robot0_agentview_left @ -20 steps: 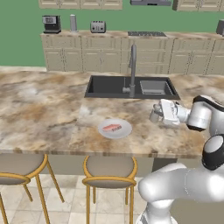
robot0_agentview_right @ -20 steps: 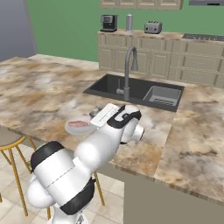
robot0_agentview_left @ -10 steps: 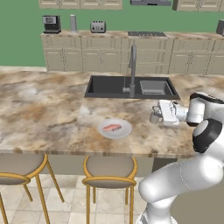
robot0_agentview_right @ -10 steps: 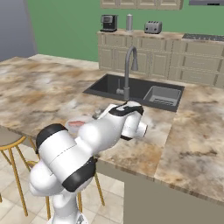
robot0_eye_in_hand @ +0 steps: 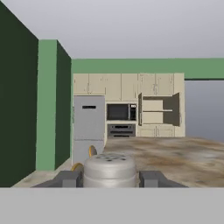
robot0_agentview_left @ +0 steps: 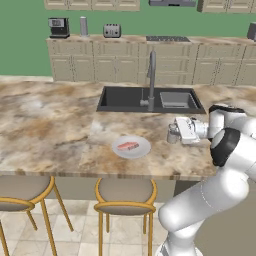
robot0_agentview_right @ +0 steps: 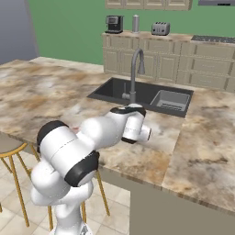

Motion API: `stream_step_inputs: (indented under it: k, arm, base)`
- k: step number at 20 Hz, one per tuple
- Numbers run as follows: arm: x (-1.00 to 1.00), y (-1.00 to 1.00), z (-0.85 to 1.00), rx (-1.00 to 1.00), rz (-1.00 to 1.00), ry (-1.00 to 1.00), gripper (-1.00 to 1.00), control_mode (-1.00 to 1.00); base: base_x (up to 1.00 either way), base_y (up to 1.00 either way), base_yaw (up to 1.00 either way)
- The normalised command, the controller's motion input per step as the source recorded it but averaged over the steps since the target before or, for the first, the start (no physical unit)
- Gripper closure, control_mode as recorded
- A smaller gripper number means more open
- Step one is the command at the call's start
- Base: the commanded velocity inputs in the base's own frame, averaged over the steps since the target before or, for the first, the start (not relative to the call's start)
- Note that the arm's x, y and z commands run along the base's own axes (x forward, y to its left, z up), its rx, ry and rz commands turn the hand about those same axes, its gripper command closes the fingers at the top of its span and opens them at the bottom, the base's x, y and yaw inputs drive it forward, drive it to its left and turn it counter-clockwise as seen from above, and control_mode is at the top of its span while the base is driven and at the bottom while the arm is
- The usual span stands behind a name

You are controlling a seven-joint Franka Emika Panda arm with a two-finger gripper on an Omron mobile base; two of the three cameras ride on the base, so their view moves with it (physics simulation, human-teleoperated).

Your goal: Retrieve the shaker from the cabinet and place it next the steak on a plate on the dining table.

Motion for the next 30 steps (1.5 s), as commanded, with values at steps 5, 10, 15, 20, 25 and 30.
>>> stream_step_inputs:
  k: [5,10,15,20,25,30]
  arm:
    - [0.00,0.03,-0.15,0.00,0.00,0.06,1.00,-1.00]
    - [0.00,0.00,-0.23,0.00,0.02,0.00,1.00,-1.00]
    - [0.02,0.00,-0.17,0.00,0.01,0.00,1.00,-1.00]
    - [0.07,0.00,-0.19,0.00,0.02,0.00,1.00,-1.00]
    - [0.08,0.00,-0.15,0.00,0.01,0.00,1.00,-1.00]
    - [0.11,0.00,-0.18,0.00,0.01,0.00,1.00,-1.00]
  base:
    - [0.00,0.00,0.00]
    - [0.00,0.00,0.00]
    - [0.00,0.00,0.00]
    - [0.00,0.00,0.00]
    - [0.00,0.00,0.00]
    - [0.00,0.00,0.00]
